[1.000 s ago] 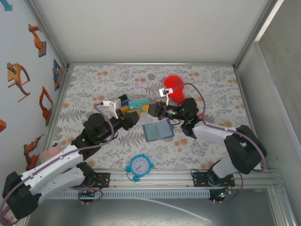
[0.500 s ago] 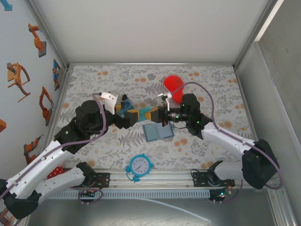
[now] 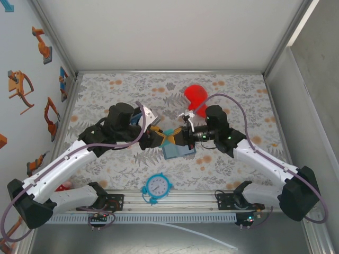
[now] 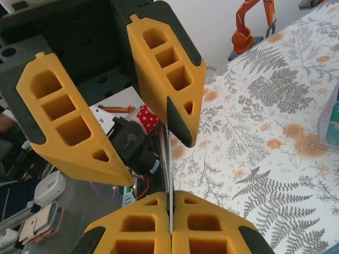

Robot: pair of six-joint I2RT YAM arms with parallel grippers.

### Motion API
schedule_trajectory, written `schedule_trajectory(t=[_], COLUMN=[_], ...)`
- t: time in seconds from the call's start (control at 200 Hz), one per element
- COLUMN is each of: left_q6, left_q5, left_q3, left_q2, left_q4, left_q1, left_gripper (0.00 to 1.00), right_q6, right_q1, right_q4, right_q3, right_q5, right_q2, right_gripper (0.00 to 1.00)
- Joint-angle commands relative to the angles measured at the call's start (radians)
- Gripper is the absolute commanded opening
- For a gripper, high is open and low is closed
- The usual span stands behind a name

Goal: Take the credit cards out of the card holder

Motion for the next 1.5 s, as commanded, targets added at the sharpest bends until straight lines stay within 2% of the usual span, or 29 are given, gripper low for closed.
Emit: schedule_trajectory(t=[0.0, 0.06, 0.17, 0.23, 0.3, 0.431, 0.581, 0.661, 0.726, 0.931, 1.017, 1.092, 1.267, 1.352, 1.492], left_q6=[0.077, 0.076, 0.053, 0.056, 0.058, 0.072, 0.077, 0.085, 0.091, 0.118, 0.121, 0.125, 0.141, 0.149, 0.228], left_q5=[0.07, 0.059, 0.053, 0.068, 0.084, 0.094, 0.095, 0.092, 0.092, 0.097, 0.097, 0.095, 0.024, -0.07, -0.201], left_q3=[-0.006, -0.013, -0.011, -0.006, -0.008, -0.004, -0.005, -0.004, -0.005, 0.0, 0.013, 0.027, 0.027, 0.022, -0.017], left_q2=[-0.005, -0.007, -0.005, -0.001, 0.002, 0.008, 0.023, 0.03, 0.032, 0.048, 0.065, 0.082, 0.083, 0.068, 0.033], left_q4=[0.019, 0.023, 0.018, 0.006, 0.002, -0.018, -0.025, -0.03, -0.028, -0.05, -0.072, -0.091, -0.094, -0.091, -0.045], left_q1=[-0.003, -0.002, -0.002, -0.003, -0.002, -0.002, -0.002, -0.002, -0.002, -0.002, 0.0, 0.001, 0.009, 0.013, 0.029], left_gripper=[0.27, 0.21, 0.21, 0.25, 0.33, 0.34, 0.28, 0.16, 0.11, 0.1, 0.0, 0.0, 0.0, 0.0, 0.0], right_q6=[-0.028, -0.029, -0.025, -0.023, -0.02, -0.018, -0.013, -0.012, -0.012, -0.018, -0.021, -0.024, -0.071, -0.097, -0.121], right_q1=[0.007, 0.007, 0.007, 0.006, 0.006, 0.009, 0.009, 0.01, 0.01, 0.01, 0.01, 0.01, 0.01, 0.009, 0.009], right_q4=[-0.012, -0.012, -0.007, -0.001, 0.002, 0.004, 0.003, 0.005, 0.005, 0.001, -0.003, -0.011, -0.1, -0.151, -0.222], right_q3=[0.036, 0.036, 0.039, 0.039, 0.039, 0.04, 0.04, 0.04, 0.04, 0.039, 0.04, 0.043, 0.059, 0.062, 0.063], right_q5=[-0.02, -0.022, -0.028, -0.029, -0.032, -0.034, -0.031, -0.028, -0.024, -0.01, -0.004, 0.001, 0.071, 0.134, 0.267], right_q2=[-0.012, -0.013, -0.011, -0.011, -0.012, -0.014, -0.015, -0.017, -0.021, -0.03, -0.03, -0.03, -0.049, -0.072, -0.115], right_gripper=[0.0, 0.0, 0.0, 0.0, 0.0, 0.0, 0.0, 0.0, 0.0, 0.0, 0.0, 0.0, 0.37, 0.44, 0.48])
